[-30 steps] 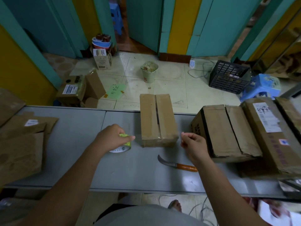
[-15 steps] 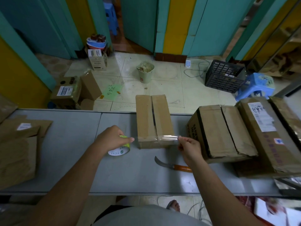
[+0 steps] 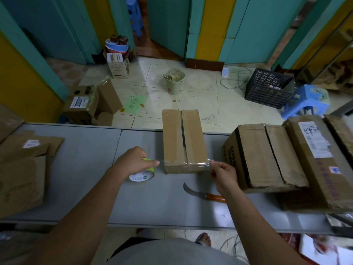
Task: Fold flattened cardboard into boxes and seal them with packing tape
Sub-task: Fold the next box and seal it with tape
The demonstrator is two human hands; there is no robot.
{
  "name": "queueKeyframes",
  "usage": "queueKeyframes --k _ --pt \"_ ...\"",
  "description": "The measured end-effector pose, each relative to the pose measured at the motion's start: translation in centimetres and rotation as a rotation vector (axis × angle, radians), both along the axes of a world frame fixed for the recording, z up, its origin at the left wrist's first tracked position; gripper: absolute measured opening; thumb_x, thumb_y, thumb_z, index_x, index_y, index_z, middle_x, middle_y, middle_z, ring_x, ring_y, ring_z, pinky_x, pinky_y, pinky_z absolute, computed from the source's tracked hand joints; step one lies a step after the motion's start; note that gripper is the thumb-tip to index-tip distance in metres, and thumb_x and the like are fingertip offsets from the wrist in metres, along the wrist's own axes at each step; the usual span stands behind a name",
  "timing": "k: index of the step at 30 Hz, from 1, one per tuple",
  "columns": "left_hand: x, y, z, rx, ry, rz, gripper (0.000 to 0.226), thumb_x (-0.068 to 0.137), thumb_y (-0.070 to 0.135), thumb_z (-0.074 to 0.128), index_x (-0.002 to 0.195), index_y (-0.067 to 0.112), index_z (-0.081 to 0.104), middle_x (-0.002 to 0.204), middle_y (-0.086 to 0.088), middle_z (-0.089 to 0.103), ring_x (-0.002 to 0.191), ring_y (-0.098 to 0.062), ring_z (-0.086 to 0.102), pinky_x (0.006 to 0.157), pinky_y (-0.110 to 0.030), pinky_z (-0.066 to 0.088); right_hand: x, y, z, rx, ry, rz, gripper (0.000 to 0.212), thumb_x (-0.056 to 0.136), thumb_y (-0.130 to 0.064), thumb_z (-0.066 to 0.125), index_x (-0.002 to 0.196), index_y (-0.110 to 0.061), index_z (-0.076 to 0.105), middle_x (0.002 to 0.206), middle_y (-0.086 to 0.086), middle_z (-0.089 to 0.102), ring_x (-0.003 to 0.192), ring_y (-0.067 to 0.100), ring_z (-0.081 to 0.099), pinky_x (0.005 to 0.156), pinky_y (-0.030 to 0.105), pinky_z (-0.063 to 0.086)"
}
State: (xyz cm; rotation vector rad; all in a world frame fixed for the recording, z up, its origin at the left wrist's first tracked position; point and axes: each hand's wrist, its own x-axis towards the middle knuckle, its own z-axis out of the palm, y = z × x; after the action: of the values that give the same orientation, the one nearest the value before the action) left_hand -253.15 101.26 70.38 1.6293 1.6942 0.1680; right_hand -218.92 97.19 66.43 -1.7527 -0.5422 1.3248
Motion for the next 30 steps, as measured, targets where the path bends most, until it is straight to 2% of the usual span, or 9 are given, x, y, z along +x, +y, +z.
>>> queueKeyframes --k 3,7,13,16,18,21,24,27,30 --pt "0.2 -0.1 -0.4 -0.002 0.002 0.012 0.067 0.074 0.072 0.082 0.057 0.022 0.04 0.054 0.001 0.028 0.049 -0.017 0.034 0.059 -0.036 0.025 -0.2 0.1 -0.3 -0.002 0.012 -0.025 0.015 0.094 -0.02 0.077 0.085 -0.008 0.075 0.063 0.001 0.063 0.068 0.019 0.056 0.067 0.033 0.05" --pt "0.3 -0.3 -1.0 0.014 0.006 0.02 0.068 0.075 0.073 0.081 0.057 0.022 0.039 0.053 0.003 0.027 0.047 -0.016 0.032 0.057 -0.035 0.024 -0.3 0.0 -0.4 -0.026 0.054 -0.031 0.015 0.096 -0.02 0.075 0.095 -0.006 0.076 0.078 0.009 0.065 0.077 0.021 0.057 0.076 0.036 0.051" --pt "1.0 -0.2 -2.0 0.045 -0.005 0.01 0.066 0.077 0.068 0.083 0.059 0.021 0.04 0.058 0.0 0.029 0.051 -0.015 0.035 0.057 -0.032 0.025 -0.7 0.4 0.2 -0.129 0.316 -0.114 0.007 0.099 -0.009 0.069 0.101 -0.004 0.072 0.084 0.01 0.067 0.076 0.017 0.058 0.069 0.029 0.05" --pt "1.7 -0.1 -2.2 0.064 0.018 0.02 0.057 0.079 0.064 0.084 0.065 0.019 0.052 0.061 0.002 0.049 0.058 -0.015 0.052 0.058 -0.03 0.034 -0.7 0.6 0.1 -0.212 0.441 -0.133 0.006 0.1 -0.012 0.068 0.102 -0.008 0.072 0.082 0.005 0.069 0.075 0.014 0.061 0.067 0.027 0.05" --pt "2.0 -0.2 -2.1 0.078 0.046 0.012 0.043 0.08 0.062 0.083 0.084 0.027 0.059 0.078 0.005 0.064 0.073 -0.014 0.062 0.061 -0.029 0.042 -0.6 0.8 -0.2 -0.234 0.491 -0.129 0.006 0.101 -0.012 0.066 0.101 -0.01 0.072 0.081 0.004 0.069 0.073 0.013 0.06 0.065 0.026 0.05" --pt "2.2 -0.9 -1.9 0.121 0.062 -0.008 0.052 0.081 0.065 0.079 0.113 0.04 0.047 0.082 0.004 0.065 0.073 -0.015 0.064 0.061 -0.033 0.05 -0.6 1.7 -0.3 -0.217 0.491 -0.128 0.009 0.102 -0.009 0.062 0.099 -0.014 0.07 0.079 0.002 0.072 0.076 0.013 0.061 0.061 0.023 0.05" --pt "2.6 -2.0 -1.9 0.134 0.03 -0.029 0.079 0.082 0.066 0.076 0.144 0.059 0.028 0.089 0.007 0.067 0.082 -0.014 0.068 0.075 -0.039 0.06 -0.8 3.2 0.0 -0.203 0.461 -0.139 0.01 0.102 -0.008 0.063 0.098 -0.015 0.069 0.092 0.005 0.07 0.083 0.015 0.063 0.065 0.026 0.048" --pt "3.4 -3.2 -2.2 0.123 -0.046 0.008 0.091 0.085 0.063 0.076 0.147 0.073 0.012 0.088 0.01 0.07 0.082 -0.011 0.07 0.077 -0.04 0.061 -1.2 4.6 0.5 -0.207 0.433 -0.165 0.006 0.1 -0.009 0.068 0.098 -0.014 0.071 0.096 0.006 0.071 0.087 0.017 0.066 0.072 0.029 0.053" --pt "3.9 -4.3 -2.6 0.146 -0.11 0.049 0.102 0.086 0.056 0.081 0.143 0.082 -0.001 0.078 0.007 0.07 0.071 -0.009 0.07 0.064 -0.036 0.06 -1.1 6.1 0.6 -0.223 0.391 -0.122 0.012 0.099 -0.012 0.069 0.111 -0.013 0.073 0.11 0.008 0.07 0.102 0.022 0.067 0.094 0.035 0.056"
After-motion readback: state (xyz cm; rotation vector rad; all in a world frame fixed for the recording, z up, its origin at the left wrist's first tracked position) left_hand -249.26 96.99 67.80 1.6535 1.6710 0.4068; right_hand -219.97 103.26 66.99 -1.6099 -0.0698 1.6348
